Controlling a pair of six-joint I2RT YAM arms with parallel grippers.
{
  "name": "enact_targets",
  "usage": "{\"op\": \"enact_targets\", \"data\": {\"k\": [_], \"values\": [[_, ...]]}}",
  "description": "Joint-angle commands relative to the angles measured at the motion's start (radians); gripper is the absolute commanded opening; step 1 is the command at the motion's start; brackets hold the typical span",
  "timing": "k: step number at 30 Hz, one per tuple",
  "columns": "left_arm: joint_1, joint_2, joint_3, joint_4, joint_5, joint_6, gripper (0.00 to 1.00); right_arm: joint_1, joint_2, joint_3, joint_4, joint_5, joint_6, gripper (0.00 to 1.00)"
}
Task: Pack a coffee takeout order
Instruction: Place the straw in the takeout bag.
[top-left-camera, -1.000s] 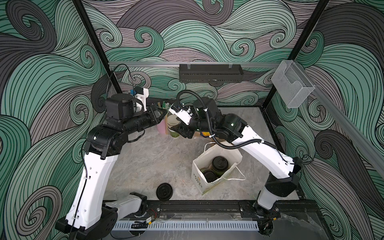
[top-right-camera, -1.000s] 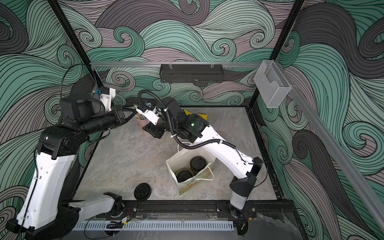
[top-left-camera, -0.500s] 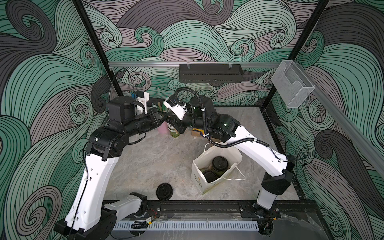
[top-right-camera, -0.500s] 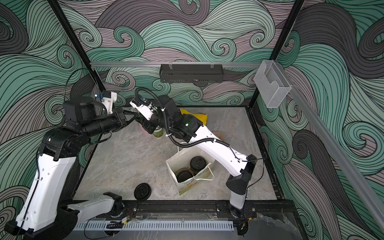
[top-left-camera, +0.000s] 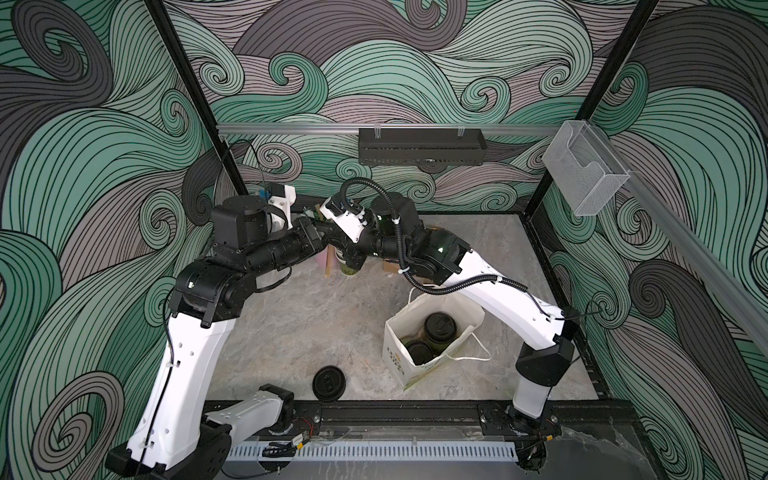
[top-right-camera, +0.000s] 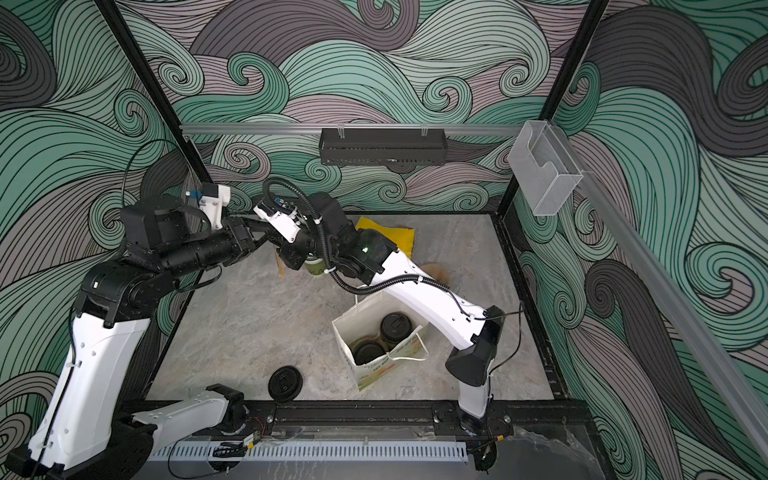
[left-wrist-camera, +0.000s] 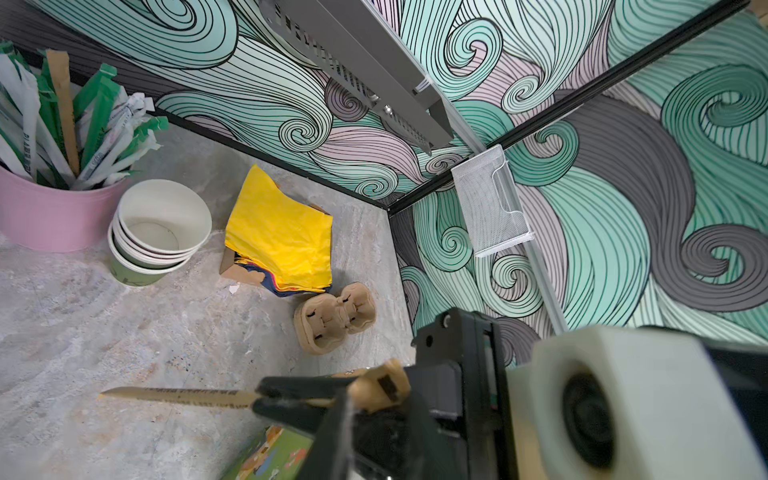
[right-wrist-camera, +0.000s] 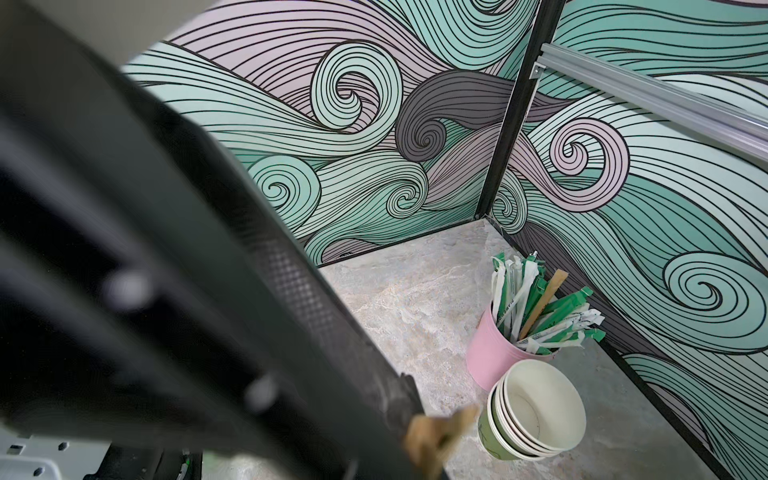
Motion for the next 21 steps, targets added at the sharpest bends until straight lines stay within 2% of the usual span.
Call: {"op": "enact_targets", "data": {"k": [1, 3, 5, 7, 10, 16, 21], "values": [[-0.010, -0.038, 0.012, 0.039, -0.065, -0.011, 0.58, 0.006, -0.043, 0.003, -0.010, -0.002, 0.019, 0.00], [-0.009, -0.066, 0.012, 0.060, -0.135, -0.011, 0.66, 0.006, -0.078, -0.014, -0.031, 0.006, 0.045, 0.00], [-0.009, -0.090, 0.021, 0.056, -0.228, -0.006, 0.70, 0.006, -0.121, -0.023, -0.073, 0.018, 0.076, 0.00], [-0.010, -0.118, 0.018, 0.050, -0.332, 0.005, 0.71, 0.007, -0.184, -0.038, -0.129, 0.025, 0.109, 0.00], [-0.010, -0.136, -0.010, 0.023, -0.429, 0.015, 0.71, 0.008, -0.291, -0.063, -0.222, 0.055, 0.151, 0.00], [-0.009, -0.131, -0.113, 0.051, -0.444, -0.003, 0.70, 0.008, -0.462, -0.064, -0.547, 0.121, 0.203, 0.00], [-0.010, -0.104, -0.159, 0.083, -0.420, -0.022, 0.70, 0.007, -0.580, -0.115, -0.667, 0.101, 0.246, 0.01]]}}
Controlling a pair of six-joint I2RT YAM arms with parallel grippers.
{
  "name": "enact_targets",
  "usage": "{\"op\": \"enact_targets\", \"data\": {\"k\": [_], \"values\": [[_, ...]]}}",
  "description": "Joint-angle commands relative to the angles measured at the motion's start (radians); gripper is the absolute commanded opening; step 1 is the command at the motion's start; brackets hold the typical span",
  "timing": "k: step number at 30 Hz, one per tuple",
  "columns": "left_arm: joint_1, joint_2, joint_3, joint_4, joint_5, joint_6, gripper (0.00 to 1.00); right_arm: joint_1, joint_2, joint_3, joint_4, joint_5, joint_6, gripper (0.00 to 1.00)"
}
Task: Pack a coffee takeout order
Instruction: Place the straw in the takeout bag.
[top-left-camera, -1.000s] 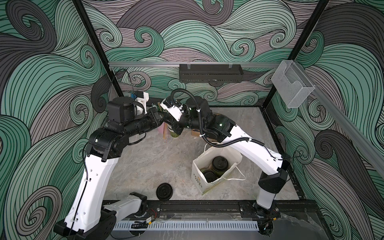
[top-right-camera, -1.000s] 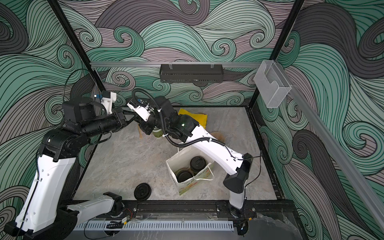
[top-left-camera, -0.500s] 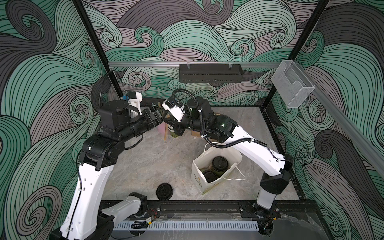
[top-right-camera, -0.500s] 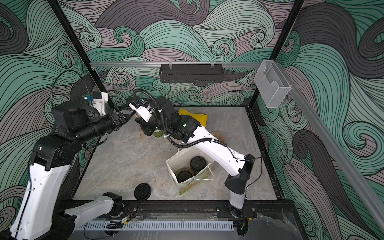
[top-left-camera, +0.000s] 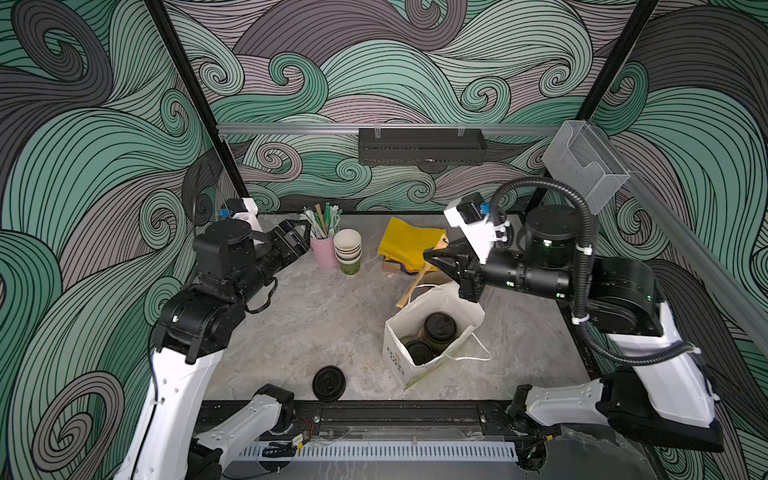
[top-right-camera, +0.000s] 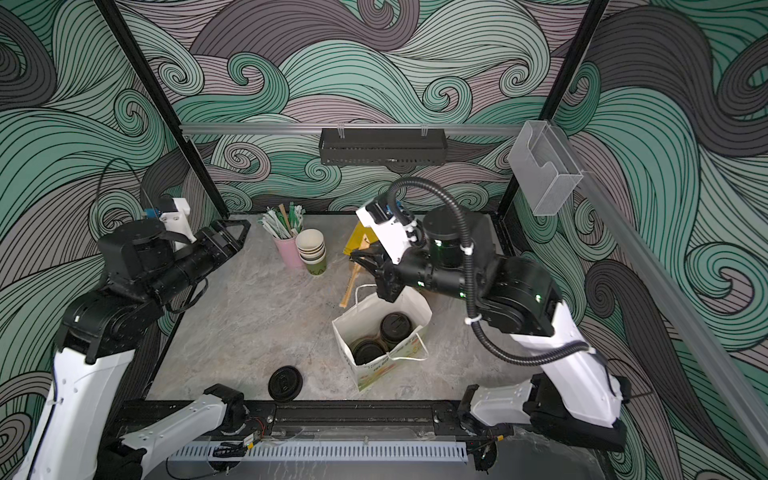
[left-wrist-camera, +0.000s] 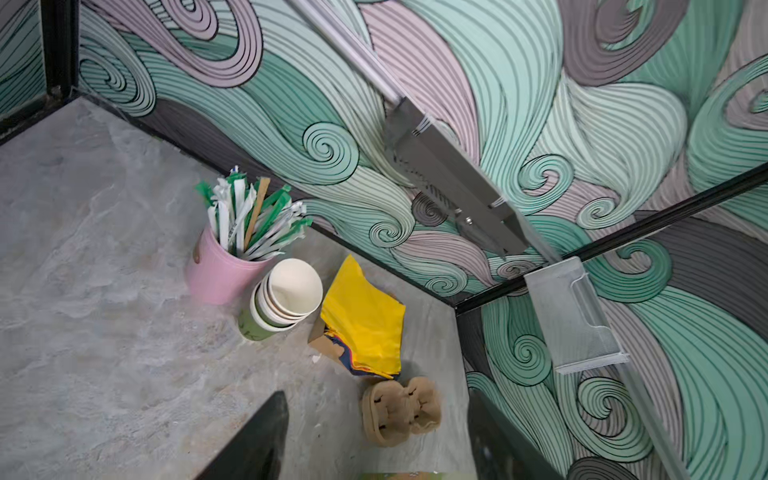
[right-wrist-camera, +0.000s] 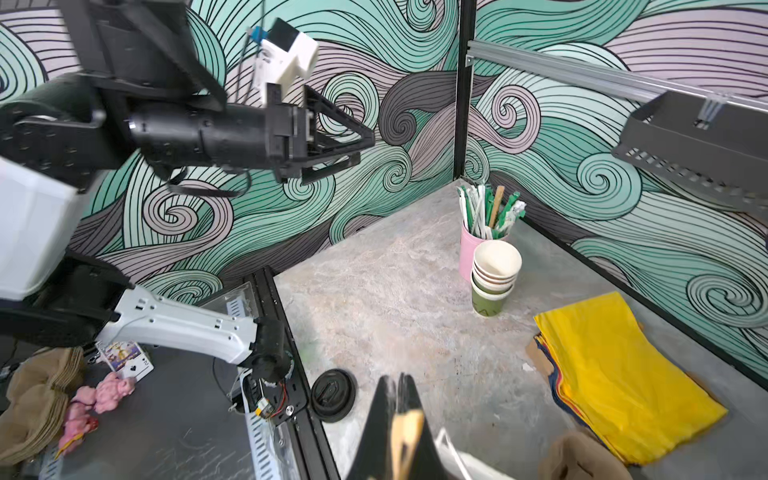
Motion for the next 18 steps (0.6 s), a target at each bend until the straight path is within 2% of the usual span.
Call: {"op": "enact_targets", "data": {"k": [1, 6, 12, 18], "values": [[-0.004, 0.027, -0.007, 0.037, -0.004, -0.008, 0.70, 0.006, -0.033, -0.055, -0.156, 0.009, 0.044, 0.00], [-0.004, 0.047, -0.037, 0.045, 0.006, -0.016, 0.69, 0.007, -0.129, -0.249, -0.148, -0.003, 0.059, 0.01], [-0.004, 0.029, -0.109, 0.051, -0.015, -0.062, 0.69, 0.025, -0.225, -0.543, 0.070, 0.012, 0.077, 0.01], [-0.004, 0.007, -0.131, 0.037, -0.042, -0.072, 0.69, 0.051, -0.220, -0.652, 0.155, -0.045, 0.072, 0.02]]}}
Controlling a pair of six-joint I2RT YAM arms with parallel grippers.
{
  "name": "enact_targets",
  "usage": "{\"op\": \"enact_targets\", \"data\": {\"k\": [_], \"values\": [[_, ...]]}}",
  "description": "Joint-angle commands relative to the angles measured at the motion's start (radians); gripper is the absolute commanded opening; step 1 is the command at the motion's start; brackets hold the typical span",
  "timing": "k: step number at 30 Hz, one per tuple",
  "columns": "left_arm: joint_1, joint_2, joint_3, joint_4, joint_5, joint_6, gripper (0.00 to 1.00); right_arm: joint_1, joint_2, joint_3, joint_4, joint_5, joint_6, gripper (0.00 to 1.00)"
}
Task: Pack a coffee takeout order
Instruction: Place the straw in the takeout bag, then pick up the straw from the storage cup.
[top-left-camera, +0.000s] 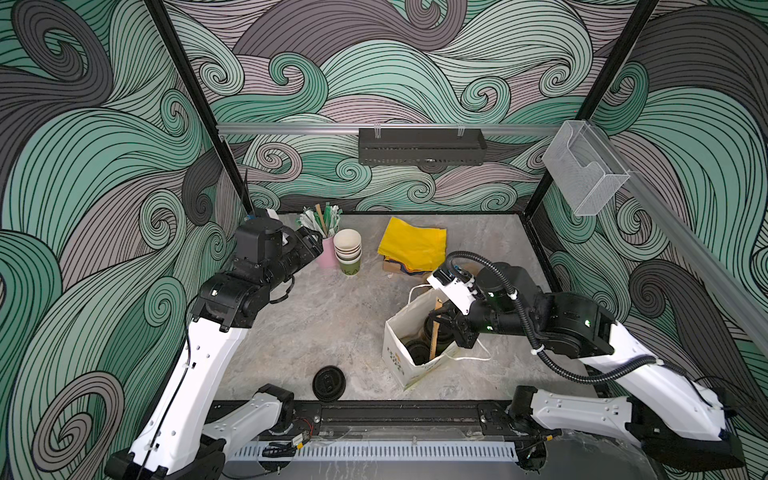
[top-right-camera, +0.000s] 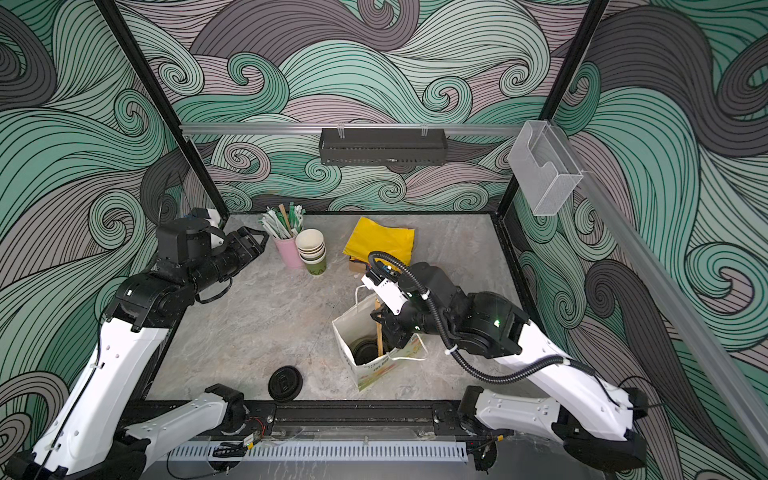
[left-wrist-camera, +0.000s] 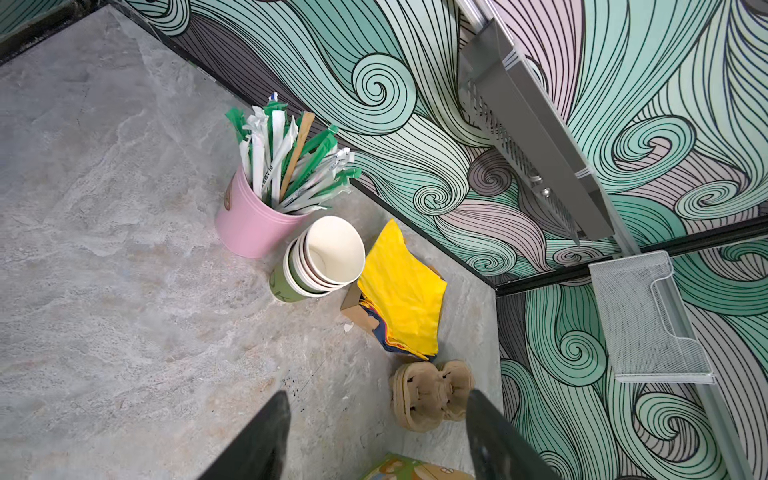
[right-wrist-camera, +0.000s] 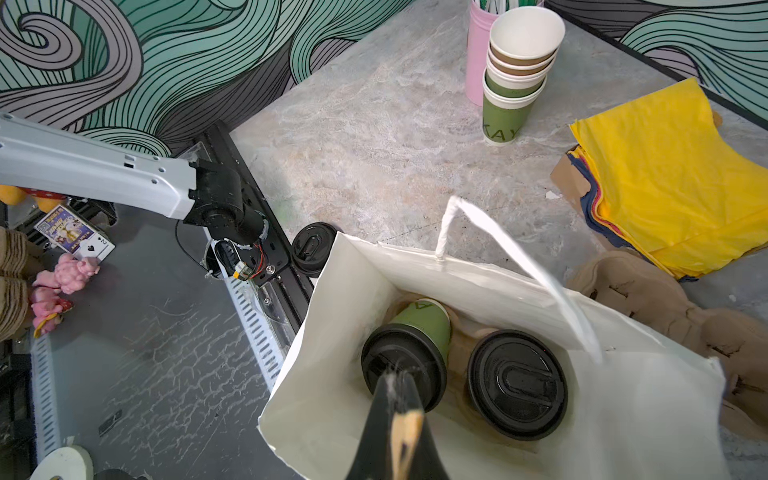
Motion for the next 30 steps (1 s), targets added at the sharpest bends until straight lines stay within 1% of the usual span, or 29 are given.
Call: {"op": "enact_targets", "data": {"k": [1, 5, 7, 8, 10, 11, 13, 16, 19, 22, 26, 30], "values": [[-0.004, -0.026, 0.001, 0.006, -0.029, -0.014, 0.68, 0.027, -0.012, -0.046, 0.102, -0.041, 0.010, 0.02], [-0.004, -0.027, 0.008, -0.016, -0.049, -0.004, 0.68, 0.061, -0.004, -0.109, 0.119, -0.059, 0.019, 0.03], [-0.004, -0.013, 0.030, -0.047, -0.068, 0.018, 0.67, 0.070, 0.001, -0.131, 0.108, -0.074, 0.023, 0.06], [-0.003, -0.008, 0.040, -0.063, -0.078, 0.028, 0.67, 0.072, 0.002, -0.139, 0.103, -0.076, 0.023, 0.09], [-0.003, 0.014, 0.074, -0.110, -0.113, 0.045, 0.67, 0.075, -0.001, -0.140, 0.087, -0.061, 0.023, 0.30], [-0.004, 0.026, 0.092, -0.132, -0.126, 0.053, 0.67, 0.076, -0.004, -0.130, 0.080, -0.054, 0.015, 0.35], [-0.004, 0.060, 0.135, -0.172, -0.144, 0.079, 0.67, 0.076, -0.010, -0.083, 0.062, -0.023, -0.009, 0.43], [0.001, 0.127, 0.201, -0.222, -0.159, 0.134, 0.65, 0.076, -0.002, 0.024, 0.022, 0.019, -0.055, 0.50], [0.008, 0.213, 0.268, -0.267, -0.168, 0.206, 0.62, 0.076, 0.028, 0.142, -0.024, 0.058, -0.096, 0.52], [0.023, 0.307, 0.339, -0.309, -0.181, 0.275, 0.60, 0.076, 0.036, 0.215, -0.031, 0.120, -0.105, 0.51], [0.049, 0.404, 0.388, -0.312, -0.183, 0.350, 0.57, 0.075, 0.013, 0.249, -0.025, 0.208, -0.090, 0.50], [0.083, 0.511, 0.442, -0.319, -0.198, 0.404, 0.53, 0.074, -0.025, 0.209, -0.013, 0.295, -0.044, 0.48]]}}
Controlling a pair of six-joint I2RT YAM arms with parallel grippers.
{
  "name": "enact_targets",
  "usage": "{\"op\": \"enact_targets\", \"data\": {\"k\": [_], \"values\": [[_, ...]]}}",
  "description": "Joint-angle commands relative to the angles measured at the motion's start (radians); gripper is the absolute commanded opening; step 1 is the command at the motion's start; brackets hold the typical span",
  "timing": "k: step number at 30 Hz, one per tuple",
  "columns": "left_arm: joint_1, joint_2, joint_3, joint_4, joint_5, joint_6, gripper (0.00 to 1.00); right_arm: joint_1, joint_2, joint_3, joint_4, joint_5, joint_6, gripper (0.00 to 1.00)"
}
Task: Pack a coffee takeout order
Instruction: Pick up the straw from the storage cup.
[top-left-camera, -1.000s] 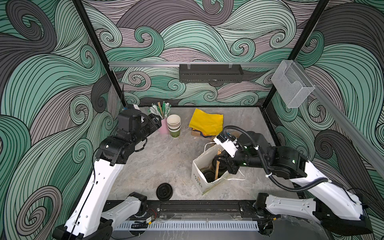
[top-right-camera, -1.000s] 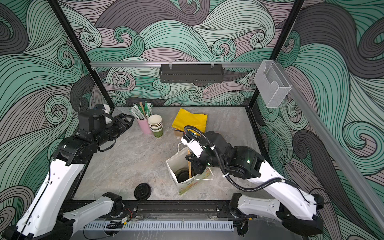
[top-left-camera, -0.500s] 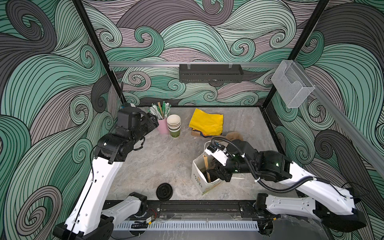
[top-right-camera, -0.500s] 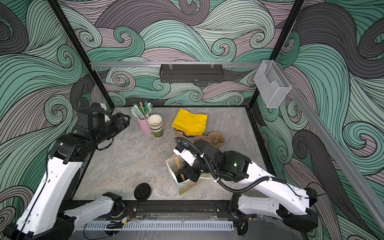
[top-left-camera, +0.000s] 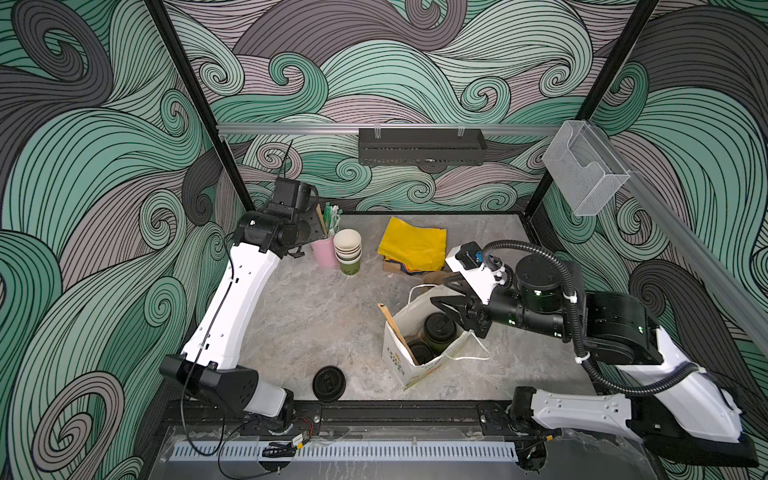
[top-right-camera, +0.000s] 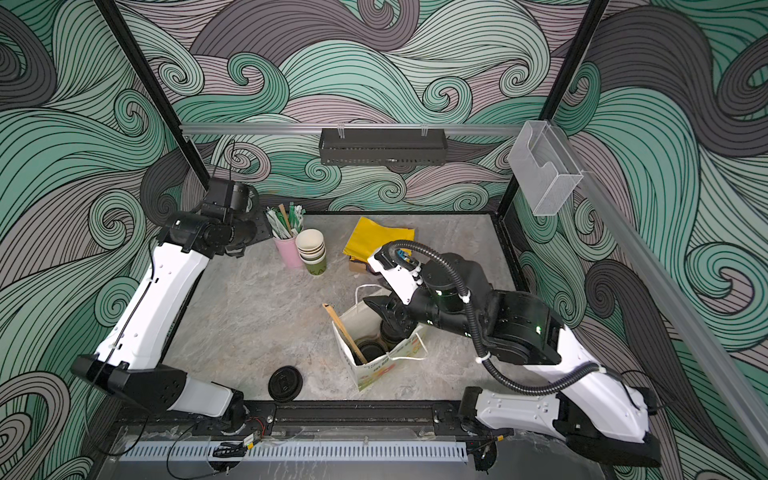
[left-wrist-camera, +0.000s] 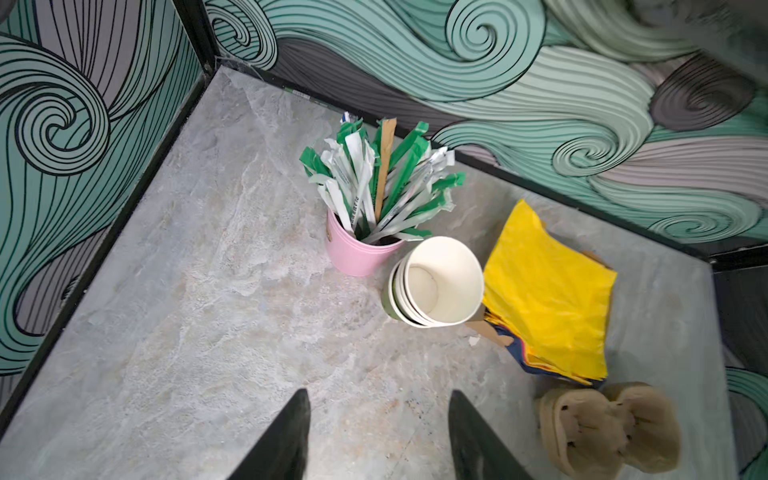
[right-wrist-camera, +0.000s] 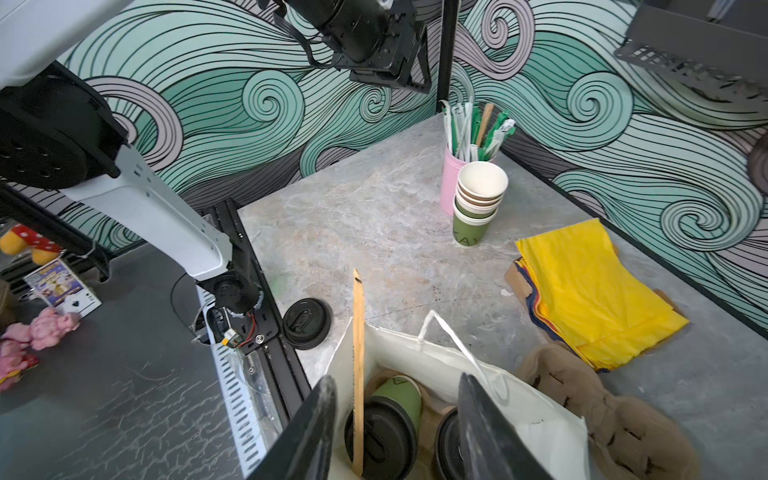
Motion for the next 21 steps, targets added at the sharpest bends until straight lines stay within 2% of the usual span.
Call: {"op": "enact_targets", "data": {"k": [1, 5, 10, 15, 21], "values": [[0.033, 0.063, 0.066, -0.044, -0.029, 0.094, 0.52, 0.004, -0.026, -0.028, -0.016, 0.115, 0.049, 0.47], [0.045, 0.198, 0.182, -0.090, -0.039, 0.137, 0.47, 0.004, -0.041, -0.060, -0.006, 0.135, 0.113, 0.46], [0.044, 0.355, 0.339, -0.129, -0.076, 0.158, 0.44, 0.002, -0.059, -0.082, -0.004, 0.148, 0.151, 0.44], [0.046, 0.465, 0.439, -0.130, -0.091, 0.177, 0.42, 0.003, -0.074, -0.089, -0.014, 0.161, 0.157, 0.44], [0.046, 0.552, 0.488, -0.120, -0.149, 0.190, 0.39, 0.004, -0.087, -0.101, -0.026, 0.165, 0.162, 0.44]]}}
